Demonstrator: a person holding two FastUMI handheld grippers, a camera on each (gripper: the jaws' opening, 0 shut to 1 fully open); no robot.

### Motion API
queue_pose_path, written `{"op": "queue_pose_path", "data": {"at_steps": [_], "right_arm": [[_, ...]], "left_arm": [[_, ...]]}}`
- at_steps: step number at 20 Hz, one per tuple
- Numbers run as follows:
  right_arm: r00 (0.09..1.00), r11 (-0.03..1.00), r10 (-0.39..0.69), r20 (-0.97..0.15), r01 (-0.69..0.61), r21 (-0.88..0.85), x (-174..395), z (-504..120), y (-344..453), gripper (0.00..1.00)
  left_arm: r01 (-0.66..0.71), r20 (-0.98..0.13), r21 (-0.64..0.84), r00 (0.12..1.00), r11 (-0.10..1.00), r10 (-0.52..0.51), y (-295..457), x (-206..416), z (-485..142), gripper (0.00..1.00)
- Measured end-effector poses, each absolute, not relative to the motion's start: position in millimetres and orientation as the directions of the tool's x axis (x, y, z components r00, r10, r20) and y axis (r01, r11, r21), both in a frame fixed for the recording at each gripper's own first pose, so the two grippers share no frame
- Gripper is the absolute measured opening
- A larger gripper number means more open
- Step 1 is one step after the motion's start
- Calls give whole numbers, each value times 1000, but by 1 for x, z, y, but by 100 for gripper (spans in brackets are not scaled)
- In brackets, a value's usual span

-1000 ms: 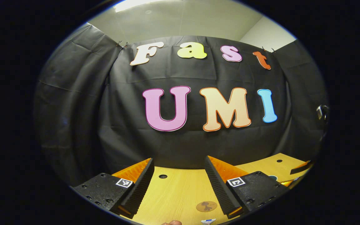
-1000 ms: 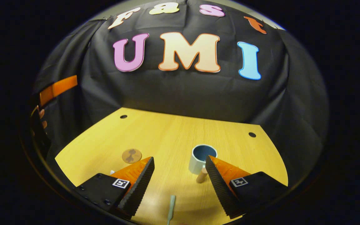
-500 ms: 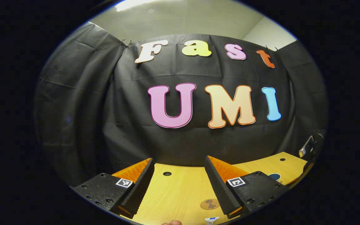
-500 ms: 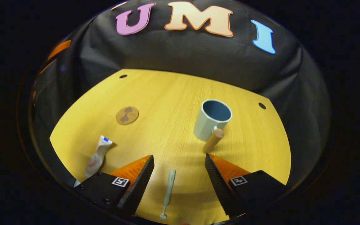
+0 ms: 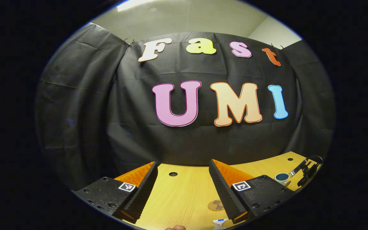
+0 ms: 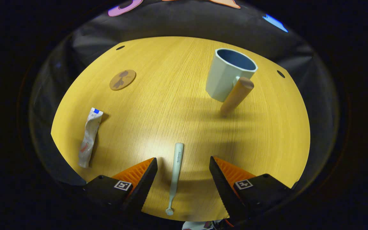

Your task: Put the toothbrush and toothpaste on the desktop into the cup, then pick up the cup and place it on the coaster on the desktop.

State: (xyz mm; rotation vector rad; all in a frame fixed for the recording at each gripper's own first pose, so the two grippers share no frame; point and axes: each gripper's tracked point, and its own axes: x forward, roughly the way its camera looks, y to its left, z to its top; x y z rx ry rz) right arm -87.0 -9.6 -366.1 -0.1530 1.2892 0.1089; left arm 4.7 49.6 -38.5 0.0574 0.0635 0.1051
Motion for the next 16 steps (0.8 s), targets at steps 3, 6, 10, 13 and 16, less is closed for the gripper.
{"op": "queue_pose_path", "data": {"at_steps": [3, 6, 10, 13, 16], "right_arm": [[190, 986, 18, -982, -164, -13, -95, -374, -4, 100], [155, 980, 11, -988, -196, -19, -95, -379, -4, 84], [131, 975, -1, -991, -221, -30, -94, -377, 2, 68], [135, 977, 8, -991, -214, -21, -93, -380, 6, 31], [135, 976, 29, -990, -218, -1, -93, -378, 7, 17]], "left_arm": [[-92, -85, 57, 992, 994, 97, 48, 3, -47, 93], [-84, -108, 56, 990, 995, 89, 46, 3, -56, 93], [-69, -145, 58, 986, 996, 77, 45, 3, -70, 94], [-42, -191, 36, 980, 998, 48, 38, 3, -88, 94], [10, -284, 13, 959, 1000, -6, 24, 1, -120, 94]]}}
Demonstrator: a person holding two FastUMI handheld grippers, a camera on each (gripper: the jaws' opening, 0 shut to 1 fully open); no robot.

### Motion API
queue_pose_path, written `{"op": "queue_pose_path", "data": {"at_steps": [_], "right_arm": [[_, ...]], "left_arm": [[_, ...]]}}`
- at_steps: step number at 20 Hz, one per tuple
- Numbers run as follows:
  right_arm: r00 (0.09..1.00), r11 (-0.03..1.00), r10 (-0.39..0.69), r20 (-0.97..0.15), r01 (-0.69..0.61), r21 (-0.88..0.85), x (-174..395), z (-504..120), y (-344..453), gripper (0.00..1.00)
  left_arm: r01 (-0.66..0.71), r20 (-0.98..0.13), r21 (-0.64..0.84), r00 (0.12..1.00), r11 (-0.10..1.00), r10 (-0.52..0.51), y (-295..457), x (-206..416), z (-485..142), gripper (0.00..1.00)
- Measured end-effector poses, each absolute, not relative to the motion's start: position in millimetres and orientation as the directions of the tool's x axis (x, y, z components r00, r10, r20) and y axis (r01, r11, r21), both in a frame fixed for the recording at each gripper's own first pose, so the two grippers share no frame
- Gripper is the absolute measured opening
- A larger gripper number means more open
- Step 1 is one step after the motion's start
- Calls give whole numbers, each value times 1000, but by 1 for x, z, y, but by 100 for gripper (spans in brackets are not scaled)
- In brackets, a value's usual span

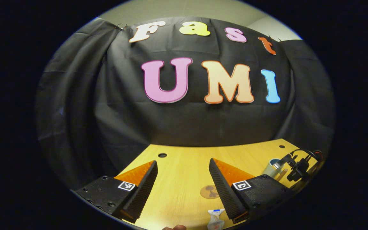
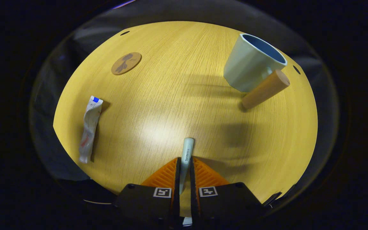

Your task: Put the toothbrush and toothpaste on the desktop into the cup, then pick up the cup and place it on the coaster on the desktop.

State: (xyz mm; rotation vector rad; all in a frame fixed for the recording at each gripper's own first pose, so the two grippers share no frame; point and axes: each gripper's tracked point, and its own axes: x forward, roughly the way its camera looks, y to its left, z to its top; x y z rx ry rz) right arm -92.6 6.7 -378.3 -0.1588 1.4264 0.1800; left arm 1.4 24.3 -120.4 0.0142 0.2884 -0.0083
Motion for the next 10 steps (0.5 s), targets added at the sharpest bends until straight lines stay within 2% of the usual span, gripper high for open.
{"op": "queue_pose_path", "data": {"at_steps": [2, 10], "right_arm": [[135, 973, 33, -990, -230, 1, -92, -379, 8, 8], [162, 972, 26, -986, -234, -13, -91, -378, 10, 8]], "left_arm": [[34, -340, -4, 940, 999, -33, 17, 0, -138, 94], [100, -573, -35, 813, 994, -102, -11, -24, -215, 95]]}}
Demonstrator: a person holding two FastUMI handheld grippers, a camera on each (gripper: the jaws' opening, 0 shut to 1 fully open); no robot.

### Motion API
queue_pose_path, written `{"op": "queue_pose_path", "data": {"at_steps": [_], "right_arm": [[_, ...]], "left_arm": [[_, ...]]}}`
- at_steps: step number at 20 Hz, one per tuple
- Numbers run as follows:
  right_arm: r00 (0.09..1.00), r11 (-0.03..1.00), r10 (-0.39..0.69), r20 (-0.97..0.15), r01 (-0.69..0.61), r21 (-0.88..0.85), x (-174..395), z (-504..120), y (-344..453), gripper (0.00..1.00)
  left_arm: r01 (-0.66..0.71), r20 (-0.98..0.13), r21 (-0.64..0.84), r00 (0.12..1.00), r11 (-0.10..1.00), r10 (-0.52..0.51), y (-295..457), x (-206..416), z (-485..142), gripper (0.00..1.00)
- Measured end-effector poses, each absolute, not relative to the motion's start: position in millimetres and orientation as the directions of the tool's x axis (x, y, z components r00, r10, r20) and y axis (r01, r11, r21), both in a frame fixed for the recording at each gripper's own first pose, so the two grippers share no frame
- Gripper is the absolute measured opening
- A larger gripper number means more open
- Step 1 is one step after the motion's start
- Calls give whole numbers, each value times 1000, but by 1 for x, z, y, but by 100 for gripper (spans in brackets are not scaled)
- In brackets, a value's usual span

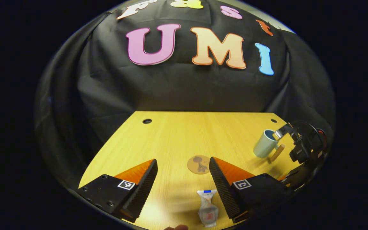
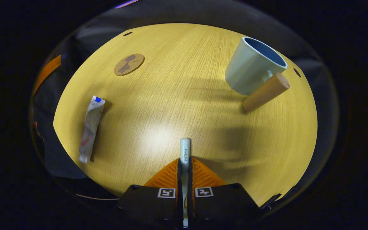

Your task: Put the toothbrush and toothpaste on the desktop into the cup, then pick up the cup and place it on the coaster on the desktop.

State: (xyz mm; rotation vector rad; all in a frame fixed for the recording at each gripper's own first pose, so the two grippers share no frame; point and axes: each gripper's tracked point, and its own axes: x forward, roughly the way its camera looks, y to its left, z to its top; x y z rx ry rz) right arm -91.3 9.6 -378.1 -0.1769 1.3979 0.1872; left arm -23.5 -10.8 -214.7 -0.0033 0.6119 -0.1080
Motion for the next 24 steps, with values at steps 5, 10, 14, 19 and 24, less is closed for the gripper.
{"op": "queue_pose_path", "data": {"at_steps": [5, 10, 14, 19, 24], "right_arm": [[177, 970, 27, -984, -244, -18, -91, -377, 10, 8], [191, 970, 36, -981, -244, -12, -89, -376, 11, 8], [200, 969, 40, -979, -248, -11, -88, -374, 11, 8], [208, 969, 49, -977, -245, -4, -87, -374, 11, 8], [216, 969, 57, -975, -248, 2, -84, -374, 13, 8]], "left_arm": [[171, -719, -23, 682, 985, -135, -28, -49, -266, 95], [182, -808, -47, 571, 982, -144, -39, -75, -298, 95], [215, -858, -52, 489, 975, -153, -45, -85, -320, 95], [222, -902, -50, 409, 974, -139, -50, -95, -336, 95], [246, -920, -29, 372, 969, -122, -48, -97, -345, 96]]}}
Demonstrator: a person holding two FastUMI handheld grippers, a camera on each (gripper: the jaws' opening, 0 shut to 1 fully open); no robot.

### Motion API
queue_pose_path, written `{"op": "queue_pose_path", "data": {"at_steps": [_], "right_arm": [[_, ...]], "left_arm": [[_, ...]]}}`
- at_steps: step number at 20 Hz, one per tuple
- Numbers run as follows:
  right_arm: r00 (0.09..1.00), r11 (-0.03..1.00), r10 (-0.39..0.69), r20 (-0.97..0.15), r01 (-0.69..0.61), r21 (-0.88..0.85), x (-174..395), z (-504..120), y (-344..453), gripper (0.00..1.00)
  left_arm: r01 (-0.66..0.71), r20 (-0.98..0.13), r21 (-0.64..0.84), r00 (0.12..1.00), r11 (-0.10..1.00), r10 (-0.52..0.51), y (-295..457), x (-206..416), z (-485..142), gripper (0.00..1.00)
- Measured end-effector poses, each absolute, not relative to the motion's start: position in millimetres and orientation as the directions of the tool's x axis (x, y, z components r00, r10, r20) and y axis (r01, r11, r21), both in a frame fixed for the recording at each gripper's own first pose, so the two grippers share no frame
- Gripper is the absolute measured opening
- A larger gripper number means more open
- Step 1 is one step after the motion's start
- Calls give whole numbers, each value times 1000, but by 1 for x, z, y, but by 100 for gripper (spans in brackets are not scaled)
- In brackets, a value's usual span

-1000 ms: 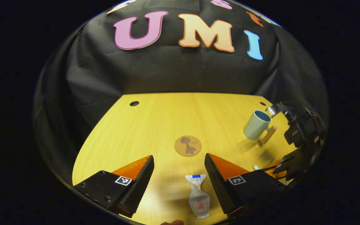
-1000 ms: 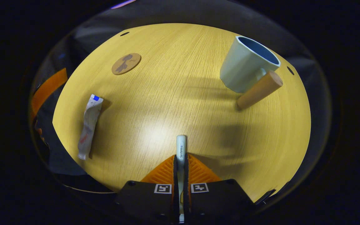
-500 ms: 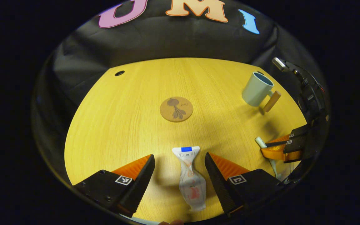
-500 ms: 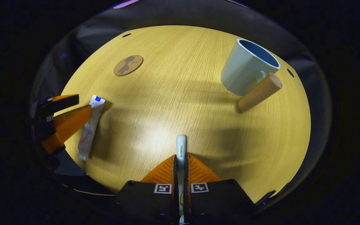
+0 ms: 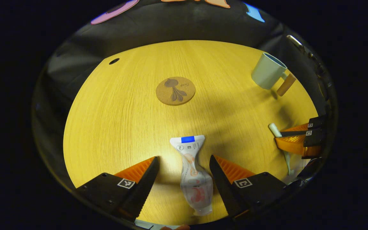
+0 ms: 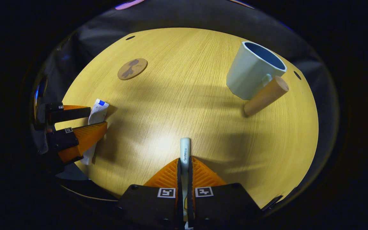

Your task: Put the toothbrush and toothpaste on the desktop into the cup, then pick up the cup and place it on the coaster on the desktop.

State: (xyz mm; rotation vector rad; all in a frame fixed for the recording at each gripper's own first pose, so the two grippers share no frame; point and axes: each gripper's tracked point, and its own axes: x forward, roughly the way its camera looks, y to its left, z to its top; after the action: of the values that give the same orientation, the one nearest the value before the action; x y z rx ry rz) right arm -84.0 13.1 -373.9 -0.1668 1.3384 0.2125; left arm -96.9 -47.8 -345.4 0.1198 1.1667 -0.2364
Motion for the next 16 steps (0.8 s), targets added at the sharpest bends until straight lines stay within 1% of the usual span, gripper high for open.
{"op": "queue_pose_path", "data": {"at_steps": [3, 5, 6, 7, 8, 9, 10, 11, 12, 16], "right_arm": [[222, 969, 60, -973, -248, 3, -83, -374, 15, 8], [225, 969, 62, -972, -248, 5, -82, -375, 16, 8], [226, 969, 63, -972, -249, 5, -82, -375, 16, 8], [227, 968, 63, -972, -250, 5, -82, -376, 16, 8], [228, 968, 63, -972, -251, 4, -81, -375, 16, 8], [230, 967, 63, -971, -254, 3, -82, -375, 16, 8], [232, 967, 64, -971, -255, 3, -82, -372, 18, 8], [233, 967, 66, -970, -255, 4, -83, -371, 17, 8], [236, 967, 67, -969, -253, 6, -83, -371, 17, 8], [241, 966, 76, -968, -257, 12, -83, -369, 16, 8]], "left_arm": [[248, -921, -46, 365, 968, -137, -51, -95, -346, 96], [242, -919, -44, 370, 969, -134, -52, -94, -345, 84], [237, -921, -46, 367, 970, -133, -53, -94, -347, 70], [233, -920, -48, 369, 971, -134, -54, -93, -348, 61], [227, -922, -46, 365, 973, -129, -57, -94, -348, 47], [221, -923, -53, 362, 974, -132, -59, -93, -349, 41], [218, -923, -58, 359, 974, -136, -57, -94, -345, 30], [223, -923, -58, 359, 973, -137, -56, -94, -345, 22], [227, -922, -62, 359, 972, -143, -57, -94, -345, 17], [259, -921, -73, 354, 963, -165, -61, -94, -343, 3]]}}
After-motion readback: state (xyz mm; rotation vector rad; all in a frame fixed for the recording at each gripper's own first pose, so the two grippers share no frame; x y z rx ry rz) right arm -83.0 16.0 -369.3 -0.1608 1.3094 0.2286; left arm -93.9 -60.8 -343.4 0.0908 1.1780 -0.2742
